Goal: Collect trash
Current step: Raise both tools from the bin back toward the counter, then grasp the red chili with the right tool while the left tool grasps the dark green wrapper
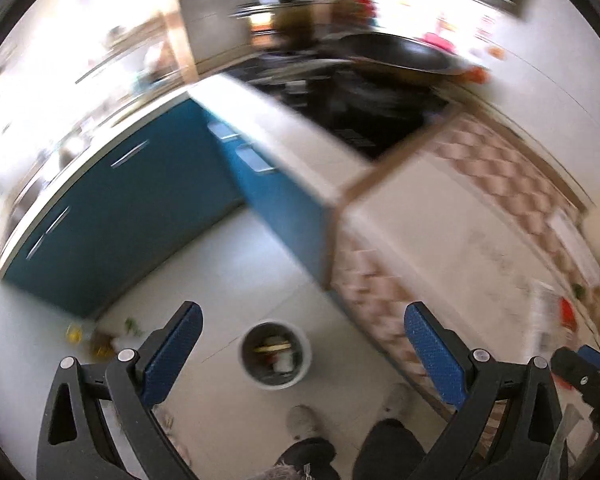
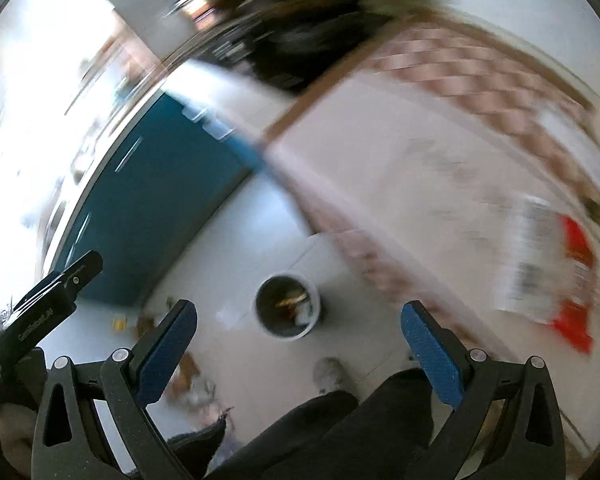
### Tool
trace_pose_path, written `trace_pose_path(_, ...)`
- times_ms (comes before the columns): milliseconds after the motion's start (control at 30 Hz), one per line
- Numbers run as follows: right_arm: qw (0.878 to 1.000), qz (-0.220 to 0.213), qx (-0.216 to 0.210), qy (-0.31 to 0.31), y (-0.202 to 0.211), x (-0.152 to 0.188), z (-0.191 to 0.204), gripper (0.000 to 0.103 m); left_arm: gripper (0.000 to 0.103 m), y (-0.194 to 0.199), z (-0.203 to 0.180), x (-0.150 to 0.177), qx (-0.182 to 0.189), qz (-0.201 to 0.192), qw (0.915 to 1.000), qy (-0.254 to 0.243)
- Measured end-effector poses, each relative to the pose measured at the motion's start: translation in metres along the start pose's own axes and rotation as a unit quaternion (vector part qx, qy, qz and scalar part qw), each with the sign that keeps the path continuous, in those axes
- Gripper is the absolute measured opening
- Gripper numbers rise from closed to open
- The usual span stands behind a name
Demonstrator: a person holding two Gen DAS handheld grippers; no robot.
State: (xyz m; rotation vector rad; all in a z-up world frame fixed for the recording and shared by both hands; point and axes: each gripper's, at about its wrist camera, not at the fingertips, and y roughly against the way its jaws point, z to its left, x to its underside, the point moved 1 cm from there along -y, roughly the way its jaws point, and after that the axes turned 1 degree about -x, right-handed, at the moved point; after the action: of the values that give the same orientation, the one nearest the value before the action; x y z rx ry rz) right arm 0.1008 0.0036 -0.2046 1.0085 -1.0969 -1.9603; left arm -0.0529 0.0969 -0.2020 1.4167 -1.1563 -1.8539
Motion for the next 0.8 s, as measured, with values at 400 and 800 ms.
trace_pose_path(400,0.938,-0.036,0.167,-0.301,0.098,0.041,-0.350,0.102,0.103,-0.040,-0.340,-0.027,0.126,0.098,0.9652,-0.207)
trace_pose_path(800,0.879,-0.004,0.226,-0.420,0.076,0.101,-0.521,0.071,0.052,-0.126,-0.500,-0.005,0.149,0.192,0.9347,-0.259)
